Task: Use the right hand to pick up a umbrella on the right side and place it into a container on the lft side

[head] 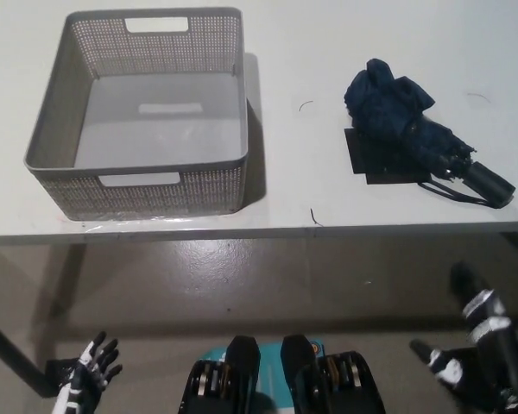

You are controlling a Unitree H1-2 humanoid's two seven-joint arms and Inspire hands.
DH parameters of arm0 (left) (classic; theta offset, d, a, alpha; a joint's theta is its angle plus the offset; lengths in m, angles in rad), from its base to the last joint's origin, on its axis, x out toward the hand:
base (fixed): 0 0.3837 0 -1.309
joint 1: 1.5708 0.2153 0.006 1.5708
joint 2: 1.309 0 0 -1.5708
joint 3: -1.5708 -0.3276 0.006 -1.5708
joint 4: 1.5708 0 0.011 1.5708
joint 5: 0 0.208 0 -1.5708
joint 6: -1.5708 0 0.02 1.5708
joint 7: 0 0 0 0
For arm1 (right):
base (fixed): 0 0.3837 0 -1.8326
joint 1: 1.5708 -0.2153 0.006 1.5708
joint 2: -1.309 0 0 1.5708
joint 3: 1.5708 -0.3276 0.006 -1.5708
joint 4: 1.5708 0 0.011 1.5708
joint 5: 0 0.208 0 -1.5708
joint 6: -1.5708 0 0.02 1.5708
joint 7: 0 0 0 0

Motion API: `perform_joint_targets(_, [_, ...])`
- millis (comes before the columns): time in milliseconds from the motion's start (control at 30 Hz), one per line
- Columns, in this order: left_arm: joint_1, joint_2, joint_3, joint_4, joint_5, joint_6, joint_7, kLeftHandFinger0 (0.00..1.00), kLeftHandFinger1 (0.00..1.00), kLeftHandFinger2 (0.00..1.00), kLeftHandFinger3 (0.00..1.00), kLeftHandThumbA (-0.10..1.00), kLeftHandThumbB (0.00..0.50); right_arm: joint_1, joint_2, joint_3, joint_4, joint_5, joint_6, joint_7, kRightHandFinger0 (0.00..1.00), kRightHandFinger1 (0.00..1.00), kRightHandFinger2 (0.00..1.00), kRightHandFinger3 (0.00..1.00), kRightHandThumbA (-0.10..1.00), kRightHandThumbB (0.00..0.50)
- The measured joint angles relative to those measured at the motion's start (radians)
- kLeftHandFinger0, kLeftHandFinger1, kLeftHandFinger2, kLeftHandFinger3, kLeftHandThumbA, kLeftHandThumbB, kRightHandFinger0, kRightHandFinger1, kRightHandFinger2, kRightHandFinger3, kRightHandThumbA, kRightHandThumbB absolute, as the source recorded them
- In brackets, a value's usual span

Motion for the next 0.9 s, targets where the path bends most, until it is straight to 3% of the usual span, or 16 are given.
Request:
perform_joint_targets(33, [0.006, -0.005, -0.007, -0.004, 0.000, 0.000, -0.001, 1.00, 1.00, 1.00, 1.00, 1.00, 0.234, -0.014, -0.004, -0.009, -0.020, -0.012, 0.004, -0.003, 1.00, 1.00, 1.00, 1.00, 0.95, 0.359])
perform_joint_targets(67, [0.016, -0.013, -0.019, -0.006, 0.000, 0.000, -0.004, 1.00, 1.00, 1.00, 1.00, 1.00, 0.230, -0.045, -0.015, -0.020, -0.042, -0.027, 0.017, -0.007, 1.00, 1.00, 1.00, 1.00, 0.95, 0.366])
perform_joint_targets(100, [0.021, -0.018, -0.029, -0.006, 0.000, 0.001, -0.005, 1.00, 1.00, 1.00, 1.00, 1.00, 0.229, -0.071, -0.026, -0.029, -0.059, -0.039, 0.034, -0.009, 1.00, 1.00, 1.00, 1.00, 0.94, 0.355])
perform_joint_targets(200, [0.028, -0.024, -0.040, -0.006, 0.000, 0.006, -0.008, 1.00, 1.00, 1.00, 1.00, 1.00, 0.233, -0.181, -0.068, -0.049, -0.084, -0.071, 0.104, -0.010, 1.00, 1.00, 1.00, 1.00, 0.93, 0.384])
perform_joint_targets(433, [0.026, -0.024, -0.040, -0.006, 0.000, 0.015, -0.007, 1.00, 1.00, 1.00, 1.00, 1.00, 0.239, -0.377, -0.158, -0.034, -0.020, -0.137, 0.257, 0.005, 1.00, 1.00, 1.00, 1.00, 1.00, 0.395])
perform_joint_targets(700, [0.026, -0.024, -0.048, -0.006, 0.002, 0.017, -0.008, 1.00, 1.00, 1.00, 1.00, 1.00, 0.210, -0.686, -0.264, 0.085, 0.348, -0.245, 0.420, 0.033, 1.00, 1.00, 1.00, 1.00, 0.99, 0.426])
perform_joint_targets(900, [0.026, -0.026, -0.052, -0.005, 0.002, 0.017, -0.008, 1.00, 1.00, 1.00, 1.00, 1.00, 0.191, -0.867, -0.275, 0.178, 0.665, -0.300, 0.461, 0.035, 1.00, 1.00, 1.00, 1.00, 0.95, 0.445])
